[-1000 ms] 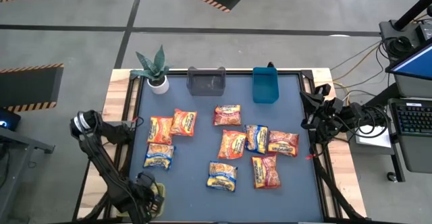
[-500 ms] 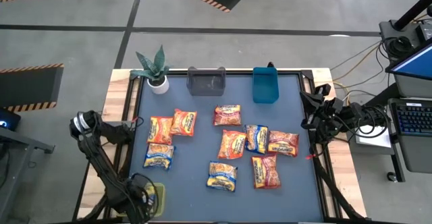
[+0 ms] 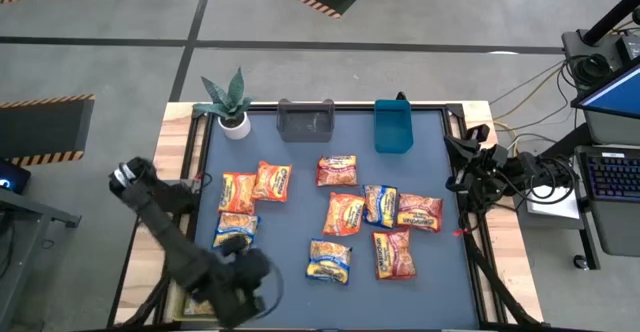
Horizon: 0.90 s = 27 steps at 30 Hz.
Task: Sort Maruchan noodles
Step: Put the top left red noodle pack into the black bin
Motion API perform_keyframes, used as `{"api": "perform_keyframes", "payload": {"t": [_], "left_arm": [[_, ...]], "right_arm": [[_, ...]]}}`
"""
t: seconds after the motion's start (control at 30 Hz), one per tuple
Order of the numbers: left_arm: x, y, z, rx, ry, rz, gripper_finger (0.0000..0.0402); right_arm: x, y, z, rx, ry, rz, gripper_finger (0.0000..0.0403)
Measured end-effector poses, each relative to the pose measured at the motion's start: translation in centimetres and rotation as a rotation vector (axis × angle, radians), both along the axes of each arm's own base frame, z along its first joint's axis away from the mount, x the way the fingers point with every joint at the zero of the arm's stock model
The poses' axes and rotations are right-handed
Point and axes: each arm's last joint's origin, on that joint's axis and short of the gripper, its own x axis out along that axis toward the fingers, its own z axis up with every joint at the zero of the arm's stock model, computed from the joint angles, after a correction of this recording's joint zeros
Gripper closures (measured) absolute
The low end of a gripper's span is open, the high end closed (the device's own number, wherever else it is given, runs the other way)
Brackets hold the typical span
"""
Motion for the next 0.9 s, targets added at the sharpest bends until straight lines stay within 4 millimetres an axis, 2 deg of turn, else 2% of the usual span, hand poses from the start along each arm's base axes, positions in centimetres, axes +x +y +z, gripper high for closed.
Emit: {"api": "perform_keyframes", "payload": {"t": [0.1,0.27,0.37,0.5,0.7,0.9], "left_arm": [[2.1,1.7,0.0,0.063,0.025,-0.137,0.0402],[4.3,5.7,-1.6,0.198,0.155,-0.36,0.0402],[5.0,8.5,-2.8,0.247,0.217,-0.419,0.0402],[4.7,11.5,-4.1,0.198,0.251,-0.513,0.0402],[4.2,16.2,-4.5,0.207,-0.006,-0.501,0.0401],[5.7,21.3,-5.4,0.302,-0.334,-0.358,0.0401]], "right_arm": [[0.0,0.0,-0.1,-0.003,0.009,0.0,0.0394],[0.1,0.0,-0.1,-0.004,0.013,0.0,0.0394],[0.1,0.0,-0.1,-0.014,0.018,-0.006,0.0394],[0.1,0.0,-0.1,-0.024,0.023,-0.013,0.0394],[0.1,0.0,-0.1,-0.044,0.033,-0.026,0.0394],[0.0,0.0,-0.1,-0.093,0.054,-0.057,0.0394]]}}
